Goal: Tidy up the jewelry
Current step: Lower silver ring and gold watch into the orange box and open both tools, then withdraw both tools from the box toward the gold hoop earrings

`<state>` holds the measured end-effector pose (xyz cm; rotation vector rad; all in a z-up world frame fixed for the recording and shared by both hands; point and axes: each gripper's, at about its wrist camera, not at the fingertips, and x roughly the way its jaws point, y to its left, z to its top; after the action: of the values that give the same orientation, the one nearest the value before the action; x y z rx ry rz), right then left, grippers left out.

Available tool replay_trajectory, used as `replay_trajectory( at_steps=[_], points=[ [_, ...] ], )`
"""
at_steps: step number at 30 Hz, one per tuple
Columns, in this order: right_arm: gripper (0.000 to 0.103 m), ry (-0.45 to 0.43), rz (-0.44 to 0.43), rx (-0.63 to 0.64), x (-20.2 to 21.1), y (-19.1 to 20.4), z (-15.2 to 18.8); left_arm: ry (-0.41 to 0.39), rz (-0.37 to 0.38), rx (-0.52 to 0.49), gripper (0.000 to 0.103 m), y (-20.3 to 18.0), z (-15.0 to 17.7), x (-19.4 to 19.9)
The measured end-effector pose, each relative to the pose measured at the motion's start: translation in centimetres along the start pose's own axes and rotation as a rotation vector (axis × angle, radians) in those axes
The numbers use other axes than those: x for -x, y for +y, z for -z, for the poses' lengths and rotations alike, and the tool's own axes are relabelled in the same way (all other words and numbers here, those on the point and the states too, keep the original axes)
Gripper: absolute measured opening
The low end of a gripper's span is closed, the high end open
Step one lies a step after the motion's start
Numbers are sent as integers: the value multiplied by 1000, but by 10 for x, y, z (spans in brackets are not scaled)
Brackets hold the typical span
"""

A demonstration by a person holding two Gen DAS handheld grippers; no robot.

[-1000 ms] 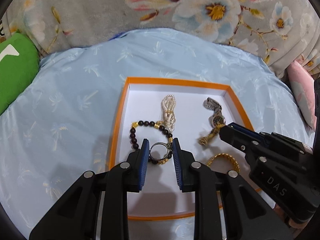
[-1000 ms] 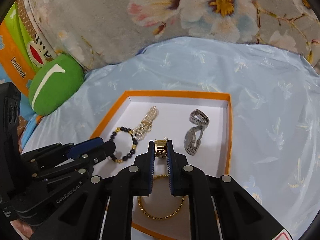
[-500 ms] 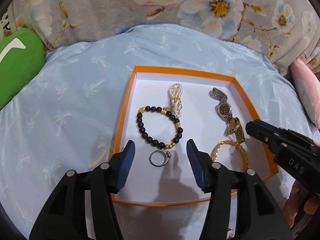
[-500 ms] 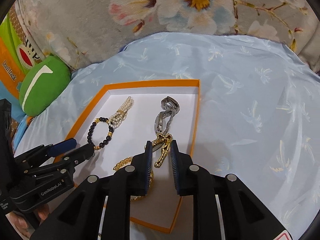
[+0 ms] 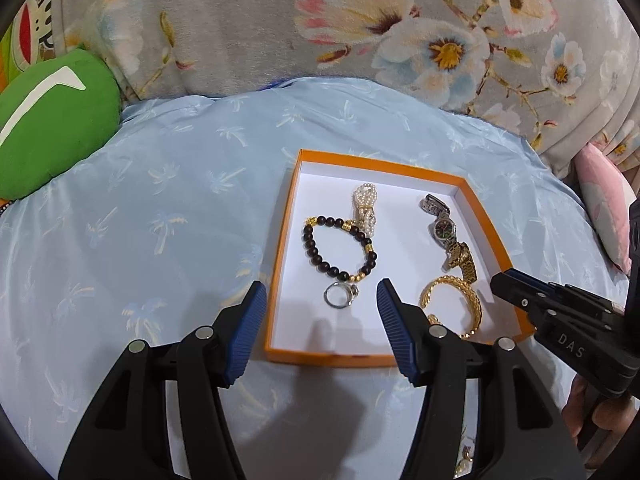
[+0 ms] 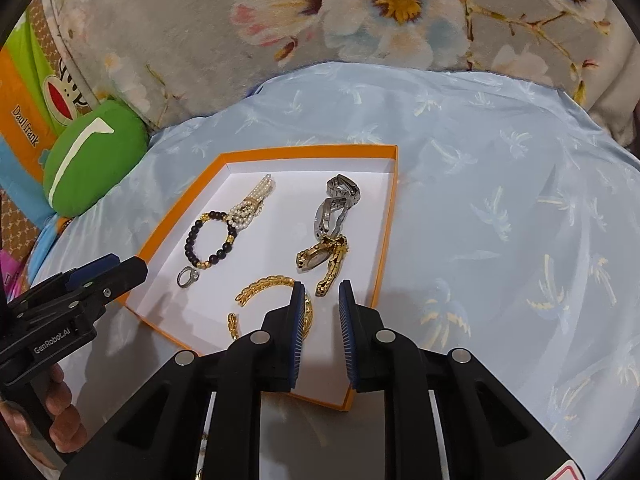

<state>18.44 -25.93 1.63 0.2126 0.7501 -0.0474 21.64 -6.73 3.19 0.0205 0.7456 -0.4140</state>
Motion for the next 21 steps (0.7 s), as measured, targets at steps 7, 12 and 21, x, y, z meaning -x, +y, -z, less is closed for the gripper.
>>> replay_trajectory(
  at_steps=[7, 12, 21],
  points=[
    [17, -12, -8, -2, 23, 4, 21, 8, 11, 7, 55, 2, 14, 10],
    [18, -16, -35, 8, 44, 12, 42, 16, 20, 13, 55, 4, 30, 23],
    [18, 18, -99, 56, 69, 37, 87, 38, 50, 26, 56, 6, 72, 58]
  ],
)
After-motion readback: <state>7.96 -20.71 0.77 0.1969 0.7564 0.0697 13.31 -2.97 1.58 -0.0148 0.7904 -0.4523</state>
